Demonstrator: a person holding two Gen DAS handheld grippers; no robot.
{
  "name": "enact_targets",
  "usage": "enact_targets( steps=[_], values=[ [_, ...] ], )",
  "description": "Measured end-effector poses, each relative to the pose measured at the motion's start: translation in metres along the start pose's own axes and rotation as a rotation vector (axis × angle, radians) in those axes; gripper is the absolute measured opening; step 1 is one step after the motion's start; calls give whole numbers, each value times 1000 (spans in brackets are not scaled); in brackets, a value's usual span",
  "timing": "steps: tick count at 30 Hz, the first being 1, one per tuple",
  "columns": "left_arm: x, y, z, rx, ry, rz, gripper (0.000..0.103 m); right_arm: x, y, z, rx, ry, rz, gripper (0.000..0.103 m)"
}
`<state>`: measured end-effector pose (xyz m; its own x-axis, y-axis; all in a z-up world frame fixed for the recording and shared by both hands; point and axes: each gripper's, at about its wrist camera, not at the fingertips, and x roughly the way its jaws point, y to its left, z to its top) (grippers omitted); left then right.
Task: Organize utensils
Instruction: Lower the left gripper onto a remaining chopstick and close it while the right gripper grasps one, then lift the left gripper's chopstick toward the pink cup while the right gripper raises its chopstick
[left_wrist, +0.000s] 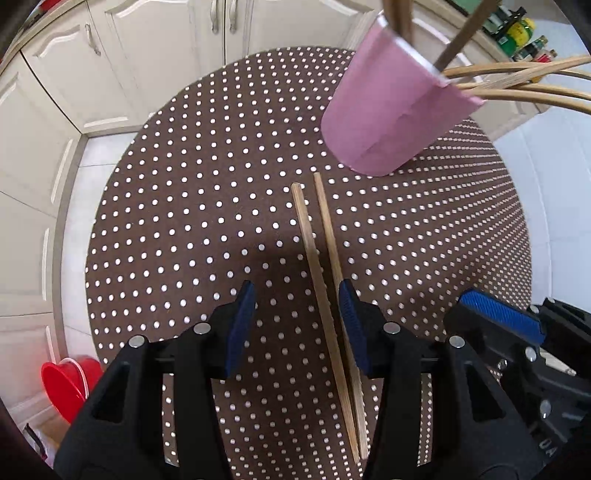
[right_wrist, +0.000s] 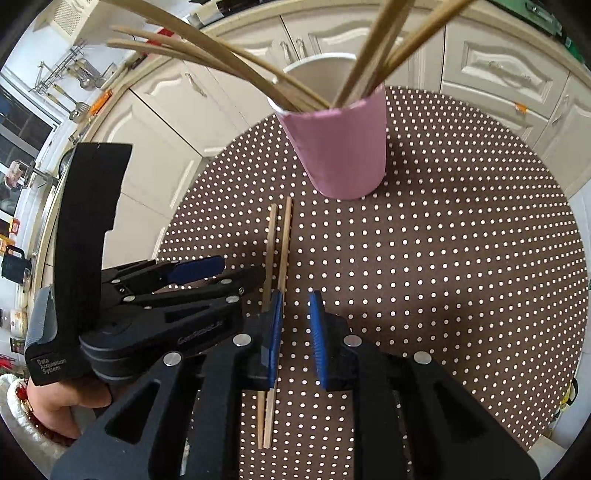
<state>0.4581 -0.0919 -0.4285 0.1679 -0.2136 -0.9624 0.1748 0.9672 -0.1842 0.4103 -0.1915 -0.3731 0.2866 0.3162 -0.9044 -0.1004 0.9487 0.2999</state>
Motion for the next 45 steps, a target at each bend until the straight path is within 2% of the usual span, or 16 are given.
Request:
enact_targets(
  steps=[5, 11, 14, 16, 21, 28, 35, 39, 42, 45],
  values=[
    [16, -2, 6, 6, 19, 28, 47, 9, -6, 3, 10, 32, 9, 14],
    [20, -13, 9, 45, -7, 78, 47, 17, -11, 7, 11, 55, 22, 14],
    [23, -20, 7, 86, -13, 122, 39, 22, -10, 10, 8, 64, 25, 16],
    [22, -19, 7, 73, -11, 113, 29, 25, -9, 13, 4, 68, 33, 16],
    [23, -3, 7, 47, -5, 84, 14, 34, 3, 18, -22, 79, 52, 16],
    [20, 17, -4, -34, -6, 29, 7, 54, 19, 30, -61, 104, 48, 16],
    [10, 47, -7, -77, -21, 7, 6, 77, 26, 38, -102, 150, -19, 16],
    [2, 47, -8, -84, -35, 1, 6, 82, 28, 41, -127, 145, -42, 14],
    [-10, 42, -7, -83, -47, -2, 6, 85, 29, 43, -134, 144, -50, 7],
    [-18, 38, -5, -75, -63, -7, 6, 84, 22, 43, -98, 150, -14, 5]
  ],
)
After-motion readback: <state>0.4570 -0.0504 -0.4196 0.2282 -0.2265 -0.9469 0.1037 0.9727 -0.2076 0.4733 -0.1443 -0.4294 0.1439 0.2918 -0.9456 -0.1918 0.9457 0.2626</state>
